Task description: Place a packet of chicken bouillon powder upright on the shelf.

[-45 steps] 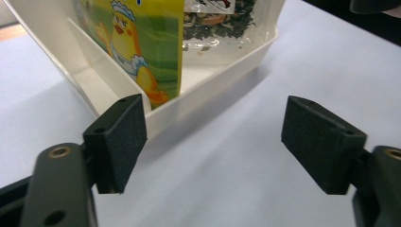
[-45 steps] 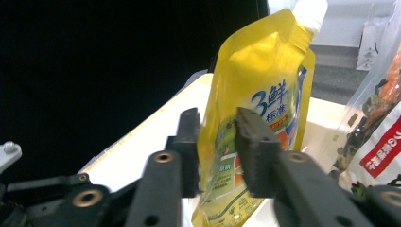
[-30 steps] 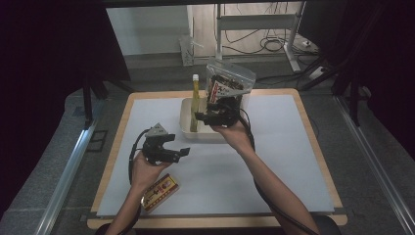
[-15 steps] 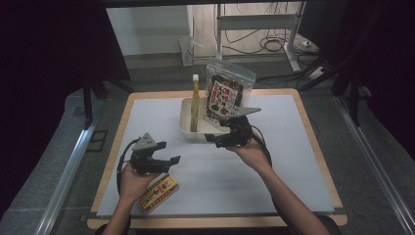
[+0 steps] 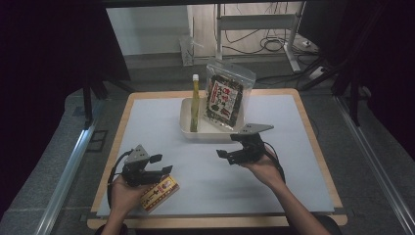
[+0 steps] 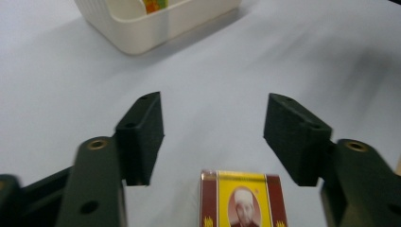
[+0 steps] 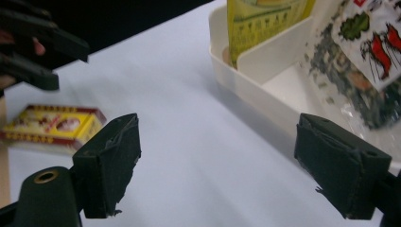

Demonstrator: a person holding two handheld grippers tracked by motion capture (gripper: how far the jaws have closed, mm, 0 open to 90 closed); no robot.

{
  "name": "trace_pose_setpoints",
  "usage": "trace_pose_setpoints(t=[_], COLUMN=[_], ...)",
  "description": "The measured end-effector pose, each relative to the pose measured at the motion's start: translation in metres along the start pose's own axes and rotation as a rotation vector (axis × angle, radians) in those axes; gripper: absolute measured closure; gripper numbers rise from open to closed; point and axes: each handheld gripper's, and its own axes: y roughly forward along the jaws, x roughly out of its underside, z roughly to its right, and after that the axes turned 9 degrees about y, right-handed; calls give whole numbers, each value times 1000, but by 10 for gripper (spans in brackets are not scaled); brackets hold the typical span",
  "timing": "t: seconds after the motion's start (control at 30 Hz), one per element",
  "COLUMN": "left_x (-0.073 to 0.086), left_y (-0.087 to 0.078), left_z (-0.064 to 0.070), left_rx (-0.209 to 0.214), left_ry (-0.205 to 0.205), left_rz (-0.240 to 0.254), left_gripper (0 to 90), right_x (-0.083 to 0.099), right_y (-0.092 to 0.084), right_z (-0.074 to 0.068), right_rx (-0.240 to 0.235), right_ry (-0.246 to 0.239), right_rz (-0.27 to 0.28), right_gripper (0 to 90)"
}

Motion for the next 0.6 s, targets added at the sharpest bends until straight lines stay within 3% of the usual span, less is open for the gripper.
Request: trace_pose_setpoints(t=[0.07, 0.27, 0.4, 0.6], left_x=[4, 13, 22, 36], left_y=[-3, -14, -21, -31], left_z=[1, 5, 7, 10], left_rx=[14, 32, 43, 32], left_ry=[-8, -13, -14, 9], left_rz=[-4, -10, -42, -95], left_gripper=[499, 713, 854, 899], right_x=[13, 28, 37, 48], right_y=[-5, -16, -21, -25], right_z=[0, 1, 4, 11], right_rx=[15, 42, 62, 85], right_ry=[-16, -25, -28, -11], right_rz=[-2, 7, 5, -17], right_gripper=[162, 168, 171, 171])
